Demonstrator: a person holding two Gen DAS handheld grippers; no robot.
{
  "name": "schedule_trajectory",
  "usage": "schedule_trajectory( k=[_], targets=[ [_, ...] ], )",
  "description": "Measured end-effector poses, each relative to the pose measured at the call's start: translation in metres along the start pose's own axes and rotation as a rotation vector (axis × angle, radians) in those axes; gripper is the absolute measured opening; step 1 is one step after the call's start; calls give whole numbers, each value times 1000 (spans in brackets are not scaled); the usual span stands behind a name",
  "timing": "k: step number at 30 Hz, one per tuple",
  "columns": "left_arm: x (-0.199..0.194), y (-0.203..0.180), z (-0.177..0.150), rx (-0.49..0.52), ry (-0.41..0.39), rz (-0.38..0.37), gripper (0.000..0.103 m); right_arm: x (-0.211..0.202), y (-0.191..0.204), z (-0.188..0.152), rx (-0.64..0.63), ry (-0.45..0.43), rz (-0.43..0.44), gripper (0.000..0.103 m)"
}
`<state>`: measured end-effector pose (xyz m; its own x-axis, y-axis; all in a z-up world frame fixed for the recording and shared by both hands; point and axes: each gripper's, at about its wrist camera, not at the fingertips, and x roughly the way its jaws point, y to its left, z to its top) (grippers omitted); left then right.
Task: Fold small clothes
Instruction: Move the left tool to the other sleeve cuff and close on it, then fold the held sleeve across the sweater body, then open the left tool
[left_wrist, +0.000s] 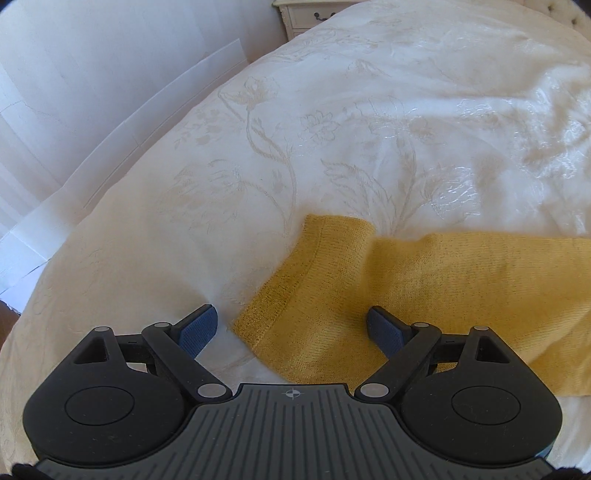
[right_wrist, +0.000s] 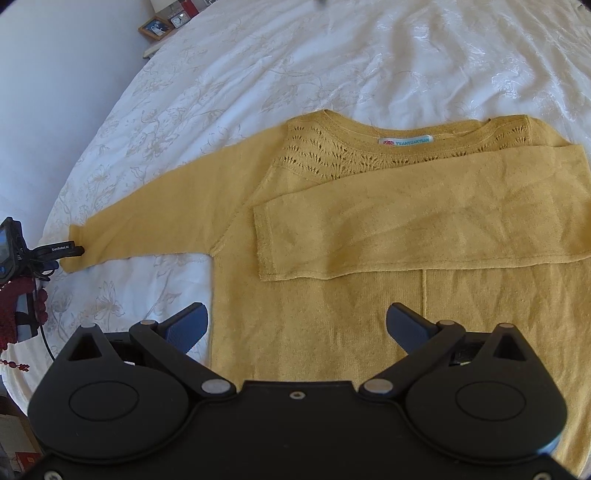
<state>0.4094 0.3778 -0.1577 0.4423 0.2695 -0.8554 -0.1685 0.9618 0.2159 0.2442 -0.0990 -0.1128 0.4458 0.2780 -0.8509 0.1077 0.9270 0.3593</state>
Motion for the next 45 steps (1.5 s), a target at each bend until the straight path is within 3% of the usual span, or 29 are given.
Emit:
schedule_trajectory(
  k=[1,3,5,6,10,15,20,28,32,39,43,45],
  targets=[
    [1,-1,1,7,1,-5,87,1,1,1,-2,3,1,102],
    [2,-3,2,26,-2,-43,68,3,1,2,-6,10,3,102],
    [-1,-3,4,23,5,-117,19,5,1,1,-10,17,9,102],
    [-2,-3,6,7,20,-147,13,5,1,1,-11,20,13,102],
    [-24,-10,14,-12,-3,-172,11,3,-3,-1,-7,19,27,102],
    [-73,-26,26,-91,-51,-321,11,-2,-13,-9,6,13,48,102],
    [-133,-60,35,-94,-120,-482,11,-7,-29,-18,13,12,81,102],
    [-211,-177,40,-30,-204,-660,11,-27,-69,-31,26,0,155,102],
    [-232,-246,30,8,-206,-750,11,-44,-100,-36,54,-21,170,102],
    [-233,-371,-7,53,-130,-858,11,-65,-151,-42,91,-45,163,102],
    [-220,-425,-33,94,-60,-866,12,-73,-173,-45,113,-56,147,102],
    [-217,-443,-45,126,-39,-851,17,-76,-179,-46,124,-59,139,102]
  ],
)
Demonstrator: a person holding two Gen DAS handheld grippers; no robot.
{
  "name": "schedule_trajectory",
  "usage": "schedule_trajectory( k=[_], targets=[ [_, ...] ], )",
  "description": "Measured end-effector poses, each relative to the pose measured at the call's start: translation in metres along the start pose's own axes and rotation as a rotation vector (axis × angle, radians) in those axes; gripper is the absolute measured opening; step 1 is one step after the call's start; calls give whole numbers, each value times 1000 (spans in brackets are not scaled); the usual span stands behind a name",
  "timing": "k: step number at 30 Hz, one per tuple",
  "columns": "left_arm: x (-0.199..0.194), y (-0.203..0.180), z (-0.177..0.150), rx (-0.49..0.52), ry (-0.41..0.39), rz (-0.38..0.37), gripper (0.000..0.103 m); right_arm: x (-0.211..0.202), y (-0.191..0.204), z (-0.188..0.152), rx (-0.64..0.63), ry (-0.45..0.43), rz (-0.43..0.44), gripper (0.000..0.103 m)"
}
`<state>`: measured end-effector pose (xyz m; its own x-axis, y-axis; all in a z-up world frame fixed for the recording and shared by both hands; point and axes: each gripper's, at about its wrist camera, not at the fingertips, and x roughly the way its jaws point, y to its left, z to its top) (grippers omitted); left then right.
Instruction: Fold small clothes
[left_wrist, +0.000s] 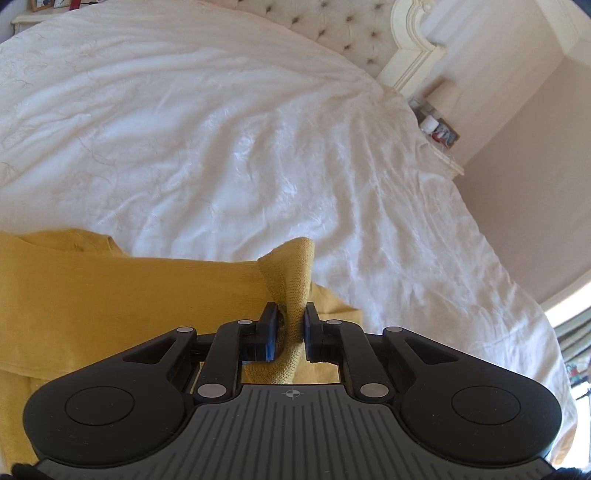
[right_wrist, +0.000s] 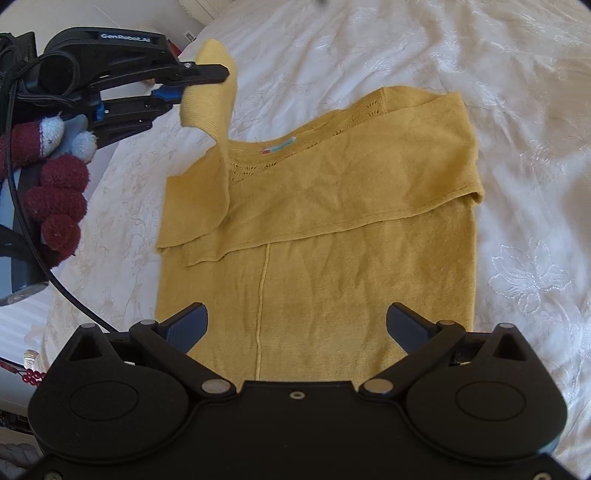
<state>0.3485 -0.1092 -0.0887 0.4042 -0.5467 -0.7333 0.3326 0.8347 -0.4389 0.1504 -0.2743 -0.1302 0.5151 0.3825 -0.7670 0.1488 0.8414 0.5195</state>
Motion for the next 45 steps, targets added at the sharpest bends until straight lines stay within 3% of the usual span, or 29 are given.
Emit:
schedule_trajectory(
  k=[3,7,12,18,23,35,45],
  targets=[
    [10,-12,-11,52,37,-1,22,-3,-9,1,13,-4,-9,102],
    [-6,-14,-24,114,28,4,32,1,-11,4,18,-9,-29,102],
    [-23,27,-43,148,42,119,34,8,-8,15,21,-31,-62,102],
    [-28,108,-66,43,116,320,34,22,-3,45,-16,-64,-108,102],
    [-33,156,-75,-70,132,418,34,36,-10,67,-20,-89,-121,102],
    [-8,191,-71,-211,133,466,37,75,-30,103,-42,-51,-100,102],
    [-3,189,-71,-158,147,463,42,98,-50,106,62,7,-70,100]
  ],
)
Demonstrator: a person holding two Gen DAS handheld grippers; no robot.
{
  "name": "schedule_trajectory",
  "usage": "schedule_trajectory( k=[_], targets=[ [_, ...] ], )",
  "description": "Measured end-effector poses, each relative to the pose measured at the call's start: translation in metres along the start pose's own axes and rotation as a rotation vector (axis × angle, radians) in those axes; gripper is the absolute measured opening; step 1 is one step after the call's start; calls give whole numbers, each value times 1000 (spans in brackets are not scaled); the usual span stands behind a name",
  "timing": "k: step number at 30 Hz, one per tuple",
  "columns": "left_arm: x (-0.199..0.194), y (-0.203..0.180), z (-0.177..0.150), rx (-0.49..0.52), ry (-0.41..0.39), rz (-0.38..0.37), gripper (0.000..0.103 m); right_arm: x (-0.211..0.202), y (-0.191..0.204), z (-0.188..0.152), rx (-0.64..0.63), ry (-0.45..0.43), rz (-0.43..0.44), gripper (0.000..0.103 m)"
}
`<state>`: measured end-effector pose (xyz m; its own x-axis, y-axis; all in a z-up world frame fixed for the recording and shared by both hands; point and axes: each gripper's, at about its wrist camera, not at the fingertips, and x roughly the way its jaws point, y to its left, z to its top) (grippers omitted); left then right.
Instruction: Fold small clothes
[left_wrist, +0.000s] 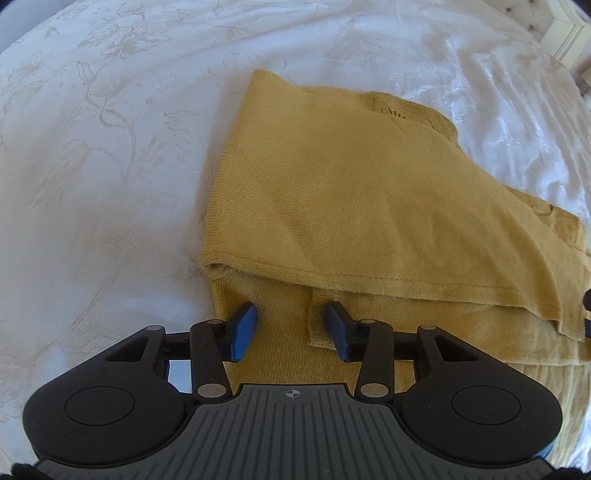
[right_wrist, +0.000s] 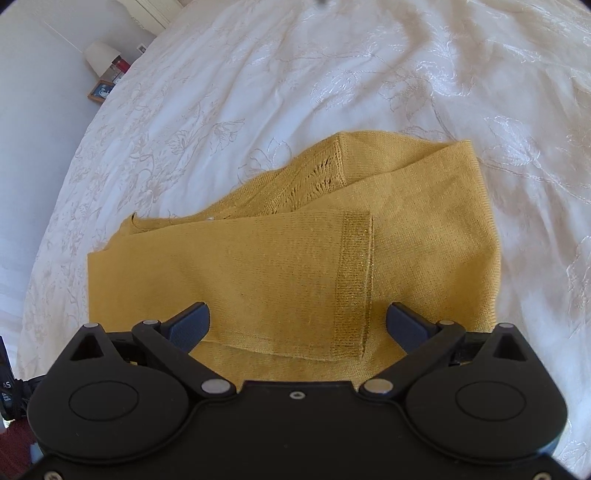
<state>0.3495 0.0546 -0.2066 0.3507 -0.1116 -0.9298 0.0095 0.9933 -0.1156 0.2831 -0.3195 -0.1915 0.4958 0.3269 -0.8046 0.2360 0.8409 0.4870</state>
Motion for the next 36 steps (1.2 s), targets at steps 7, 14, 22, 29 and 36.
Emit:
schedule_trajectory(
  k=[7,14,22,29,36],
  targets=[
    [3,-12,0,58,-1,15,47,-3,14,2,-72,15,-105,18],
    [2,-11,0,75,-1,-2,48,-72,33,12,-149,-84,51,17],
    [0,-11,-2,107,-2,-17,48,-34,-16,20,-123,10,-196,18],
    [-22,-18,0,202,2,-26,47,-28,-19,15,-115,3,-214,83],
    [-51,-37,5,302,-111,-76,49,-38,-8,9,-136,-61,-221,102]
  ],
)
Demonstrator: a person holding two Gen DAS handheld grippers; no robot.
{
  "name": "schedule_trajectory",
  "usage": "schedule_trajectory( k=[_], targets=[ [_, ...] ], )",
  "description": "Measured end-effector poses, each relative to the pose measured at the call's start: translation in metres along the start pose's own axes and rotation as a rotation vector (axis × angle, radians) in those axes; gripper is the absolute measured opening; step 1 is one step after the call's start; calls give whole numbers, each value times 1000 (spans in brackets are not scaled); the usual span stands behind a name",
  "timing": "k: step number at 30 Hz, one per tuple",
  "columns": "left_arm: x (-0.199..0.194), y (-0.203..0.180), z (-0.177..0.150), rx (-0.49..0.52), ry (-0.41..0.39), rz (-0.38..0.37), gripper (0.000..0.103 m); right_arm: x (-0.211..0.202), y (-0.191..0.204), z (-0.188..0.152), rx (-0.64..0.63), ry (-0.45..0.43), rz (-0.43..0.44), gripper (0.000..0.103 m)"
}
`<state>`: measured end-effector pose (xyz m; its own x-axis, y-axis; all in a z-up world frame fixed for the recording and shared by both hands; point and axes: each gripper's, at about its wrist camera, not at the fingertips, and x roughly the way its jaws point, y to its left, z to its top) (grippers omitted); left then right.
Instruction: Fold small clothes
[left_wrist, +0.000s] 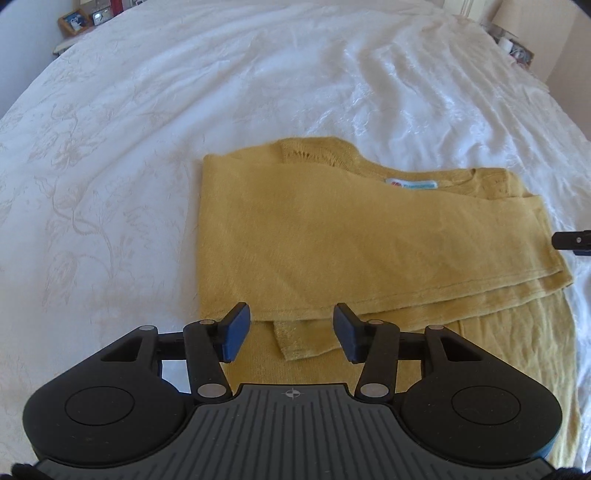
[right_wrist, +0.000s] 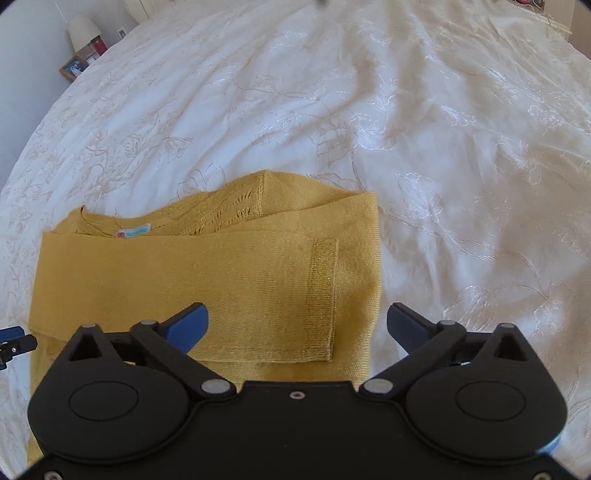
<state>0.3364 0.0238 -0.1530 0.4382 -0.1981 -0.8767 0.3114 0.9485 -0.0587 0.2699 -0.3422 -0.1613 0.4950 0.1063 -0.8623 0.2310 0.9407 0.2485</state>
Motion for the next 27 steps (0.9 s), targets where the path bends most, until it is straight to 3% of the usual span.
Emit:
schedule_trajectory(
  k=[4,7,14,16,19,27],
  targets=[
    [13,0,16,-67,-21,-33,74,2,18,-1,-41,-5,34,102],
    [27,-3,26,-114,-21,-18,83,8,34,-1,-69,1,73,102],
    [54,1,33,-140,-2,60,92,23,57,-2,-130,17,179,102],
    [65,8,33,-153,30,89,92,33,55,-2,-138,57,156,102],
    [77,22,31,-182,61,93,101,45,41,-3,-96,103,106,102],
    [60,23,25,-188,65,101,103,23,24,-7,-38,69,116,102]
  ],
)
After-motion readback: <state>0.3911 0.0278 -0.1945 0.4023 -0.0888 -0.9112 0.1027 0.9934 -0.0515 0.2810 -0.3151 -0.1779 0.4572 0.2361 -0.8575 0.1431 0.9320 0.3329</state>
